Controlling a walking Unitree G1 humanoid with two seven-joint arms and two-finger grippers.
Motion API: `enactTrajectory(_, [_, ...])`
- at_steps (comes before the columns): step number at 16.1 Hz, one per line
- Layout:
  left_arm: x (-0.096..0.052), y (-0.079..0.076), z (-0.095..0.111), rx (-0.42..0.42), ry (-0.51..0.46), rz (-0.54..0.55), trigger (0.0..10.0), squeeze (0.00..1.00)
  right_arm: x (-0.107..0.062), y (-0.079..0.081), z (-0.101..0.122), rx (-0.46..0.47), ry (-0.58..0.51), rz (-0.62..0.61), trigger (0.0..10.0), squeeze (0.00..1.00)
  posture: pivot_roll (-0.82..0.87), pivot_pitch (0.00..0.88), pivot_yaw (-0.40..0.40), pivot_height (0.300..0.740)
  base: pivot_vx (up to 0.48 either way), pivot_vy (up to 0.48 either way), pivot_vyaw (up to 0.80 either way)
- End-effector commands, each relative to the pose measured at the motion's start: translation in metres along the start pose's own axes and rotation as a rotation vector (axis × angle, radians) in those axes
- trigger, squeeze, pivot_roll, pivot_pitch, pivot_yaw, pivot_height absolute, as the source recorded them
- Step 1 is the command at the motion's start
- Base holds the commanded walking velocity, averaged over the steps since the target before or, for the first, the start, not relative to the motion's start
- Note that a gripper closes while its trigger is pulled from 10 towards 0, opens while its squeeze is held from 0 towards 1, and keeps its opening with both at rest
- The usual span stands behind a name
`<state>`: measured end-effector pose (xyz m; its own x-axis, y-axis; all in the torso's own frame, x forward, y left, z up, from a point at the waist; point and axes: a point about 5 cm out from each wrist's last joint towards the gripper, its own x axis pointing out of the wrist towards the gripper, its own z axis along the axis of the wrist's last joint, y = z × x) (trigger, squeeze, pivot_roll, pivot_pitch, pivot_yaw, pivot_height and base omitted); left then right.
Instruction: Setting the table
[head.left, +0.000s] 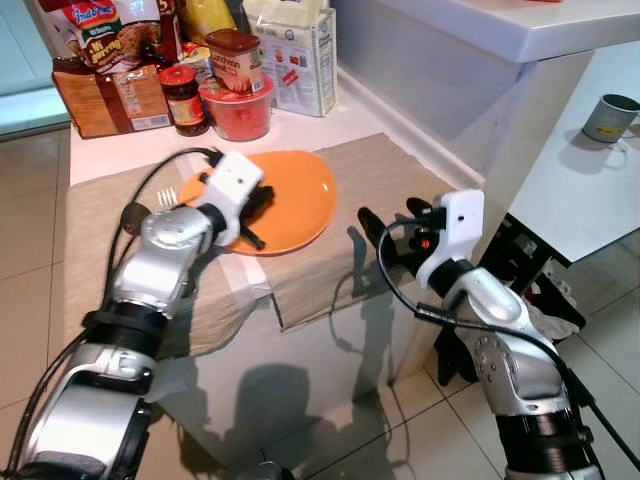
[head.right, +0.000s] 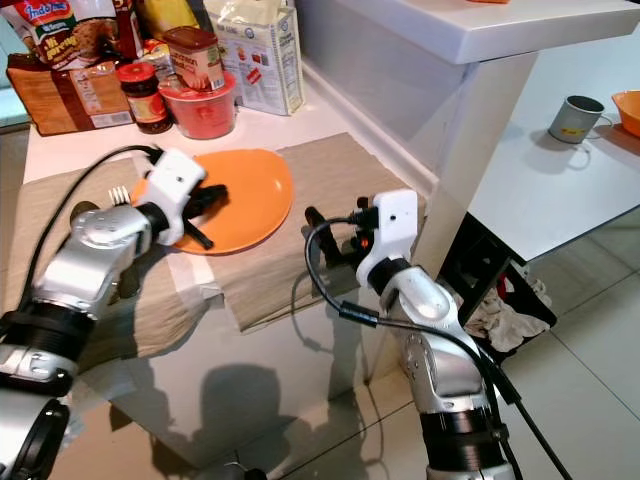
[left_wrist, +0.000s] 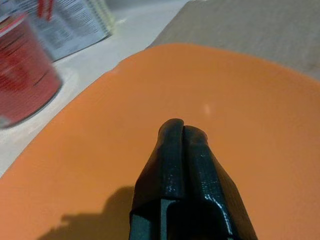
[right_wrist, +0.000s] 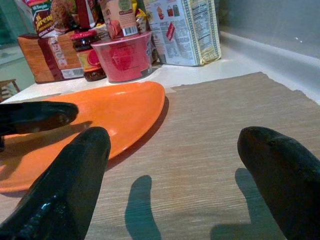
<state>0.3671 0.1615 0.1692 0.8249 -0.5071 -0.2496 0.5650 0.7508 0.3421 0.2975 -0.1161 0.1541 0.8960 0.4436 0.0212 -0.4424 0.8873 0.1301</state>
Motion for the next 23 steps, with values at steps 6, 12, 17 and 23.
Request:
enactTrajectory(6, [0.014,-0.032,0.015,0.091,0.015,-0.231,0.0,0.0,0.001,0.005,-0.001,0.027,0.011,0.011,10.0,0.0,-0.01,0.0,0.044,0.74,0.0,0.0,0.0])
enactTrajectory(12, [0.018,-0.02,0.052,0.082,-0.178,-0.122,0.0,0.0,0.003,0.006,-0.003,0.038,0.018,0.008,10.0,0.0,-0.01,0.0,0.047,0.74,0.0,0.0,0.0])
enactTrajectory(17, [-0.018,0.013,0.024,-0.226,-0.197,0.34,0.0,0.0,0.001,0.007,-0.008,0.008,0.018,0.0,10.0,0.0,0.0,0.0,0.044,0.74,0.0,0.0,0.0])
enactTrajectory(23, [-0.085,0.015,-0.017,-0.294,-0.165,0.733,0.0,0.0,0.005,0.004,-0.015,-0.075,-0.001,-0.036,10.0,0.0,0.05,0.0,0.032,0.74,0.0,0.0,0.0])
